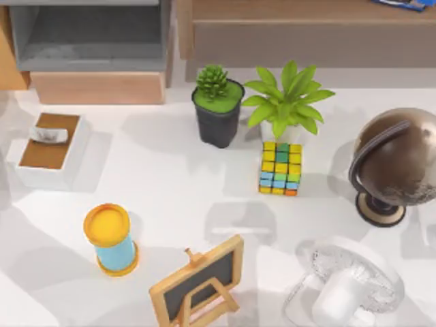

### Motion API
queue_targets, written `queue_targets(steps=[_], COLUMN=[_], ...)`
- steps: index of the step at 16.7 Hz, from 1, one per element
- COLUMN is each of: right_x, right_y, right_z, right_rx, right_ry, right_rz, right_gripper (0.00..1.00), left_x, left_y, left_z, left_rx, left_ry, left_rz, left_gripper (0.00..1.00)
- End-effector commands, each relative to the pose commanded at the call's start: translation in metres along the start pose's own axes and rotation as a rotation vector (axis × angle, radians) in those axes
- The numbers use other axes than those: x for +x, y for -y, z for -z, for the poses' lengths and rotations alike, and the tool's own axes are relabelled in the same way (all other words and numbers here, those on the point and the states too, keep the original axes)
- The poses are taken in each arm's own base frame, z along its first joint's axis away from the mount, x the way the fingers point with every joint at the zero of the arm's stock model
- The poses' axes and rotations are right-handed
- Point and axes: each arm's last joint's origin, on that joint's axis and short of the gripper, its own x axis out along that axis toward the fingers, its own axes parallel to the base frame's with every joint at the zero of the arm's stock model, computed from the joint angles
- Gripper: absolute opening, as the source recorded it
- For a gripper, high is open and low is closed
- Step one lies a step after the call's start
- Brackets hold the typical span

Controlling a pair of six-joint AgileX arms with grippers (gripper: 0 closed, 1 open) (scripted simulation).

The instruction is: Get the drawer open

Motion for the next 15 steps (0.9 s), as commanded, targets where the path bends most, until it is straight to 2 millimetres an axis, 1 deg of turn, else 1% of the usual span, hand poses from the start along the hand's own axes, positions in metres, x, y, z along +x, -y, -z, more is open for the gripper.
queue_targets(steps=[2,3,5,7,10,12,13,15], right_x=[0.000,0.000,0.000,0.000,0.000,0.000,0.000,0.000], right_y=[0.000,0.000,0.000,0.000,0.000,0.000,0.000,0.000], right_z=[0.000,0.000,0.000,0.000,0.000,0.000,0.000,0.000], right_rx=[0.000,0.000,0.000,0.000,0.000,0.000,0.000,0.000], right_ry=[0.000,0.000,0.000,0.000,0.000,0.000,0.000,0.000], right_rz=[0.000,0.000,0.000,0.000,0.000,0.000,0.000,0.000], right_gripper=[1.00,1.00,1.00,1.00,1.00,1.00,1.00,1.00], left_x=[0.000,-0.001,-0.005,-0.017,-0.044,-0.058,-0.063,-0.064], left_y=[0.000,0.005,0.002,0.001,0.013,0.012,0.008,0.005], left_z=[0.000,0.001,0.002,0.004,0.000,-0.001,0.001,0.001], left_rx=[0.000,-0.013,-0.009,-0.006,-0.031,-0.029,-0.020,-0.013], left_ry=[0.000,-0.003,0.000,-0.001,-0.003,-0.005,-0.005,-0.003], left_rz=[0.000,0.017,0.008,0.003,0.048,0.042,0.027,0.017], left_gripper=[0.00,0.00,0.00,0.00,0.00,0.00,0.00,0.00])
